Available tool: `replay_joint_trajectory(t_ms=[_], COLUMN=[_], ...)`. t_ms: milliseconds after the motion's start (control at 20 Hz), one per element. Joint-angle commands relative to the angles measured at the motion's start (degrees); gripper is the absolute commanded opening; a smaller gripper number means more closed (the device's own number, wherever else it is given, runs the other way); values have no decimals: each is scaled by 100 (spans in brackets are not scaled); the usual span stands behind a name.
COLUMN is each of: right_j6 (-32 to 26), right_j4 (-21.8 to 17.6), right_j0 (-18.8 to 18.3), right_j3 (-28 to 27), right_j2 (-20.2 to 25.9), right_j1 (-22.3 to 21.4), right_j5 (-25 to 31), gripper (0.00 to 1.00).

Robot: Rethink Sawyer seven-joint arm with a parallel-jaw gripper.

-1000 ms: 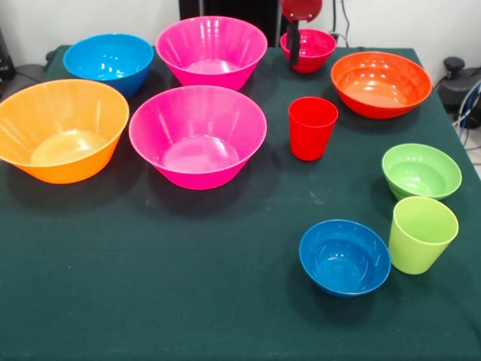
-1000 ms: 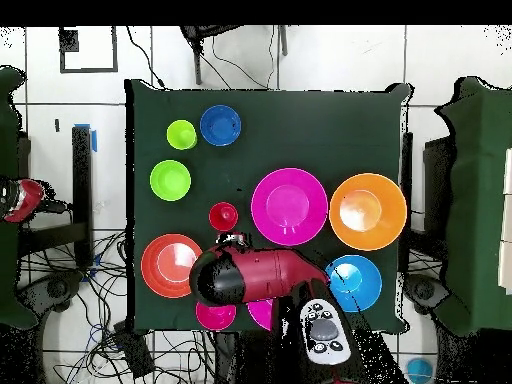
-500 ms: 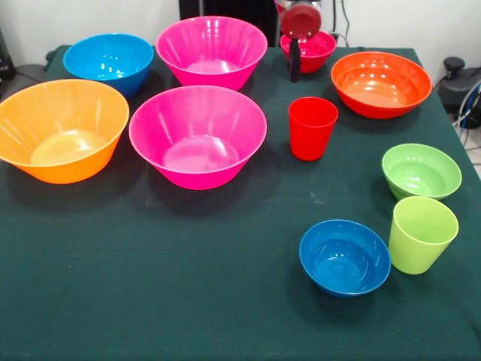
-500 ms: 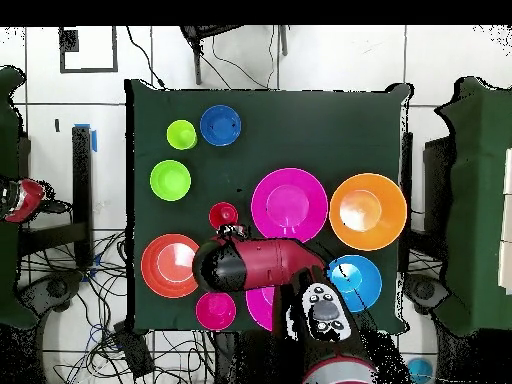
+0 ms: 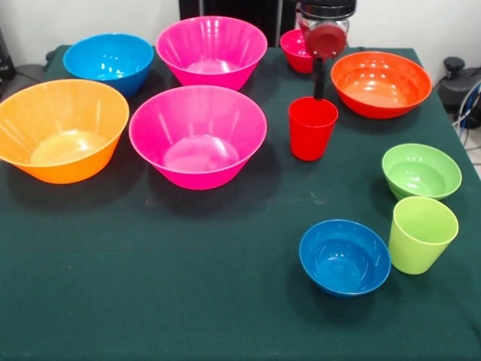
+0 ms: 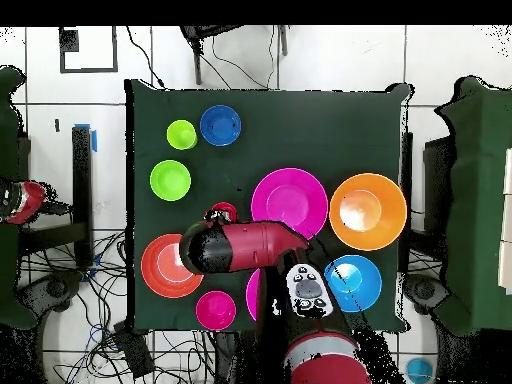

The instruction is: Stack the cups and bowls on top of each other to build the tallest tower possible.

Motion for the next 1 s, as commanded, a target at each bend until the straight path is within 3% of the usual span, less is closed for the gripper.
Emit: replay_joint_trajectory(t_ms=[50,600,850,1000], right_j6=[1309,1614,1692,1865], right_j4=[366,971,1091,1230], right_j0=[231,404,426,590], right_j3=[-589,-744,-680,-779], right_j2=[410,325,314,196], right_j1=[13,-46,365,720], right_j5=[915,873,311,299], gripper=[100,100,100,100])
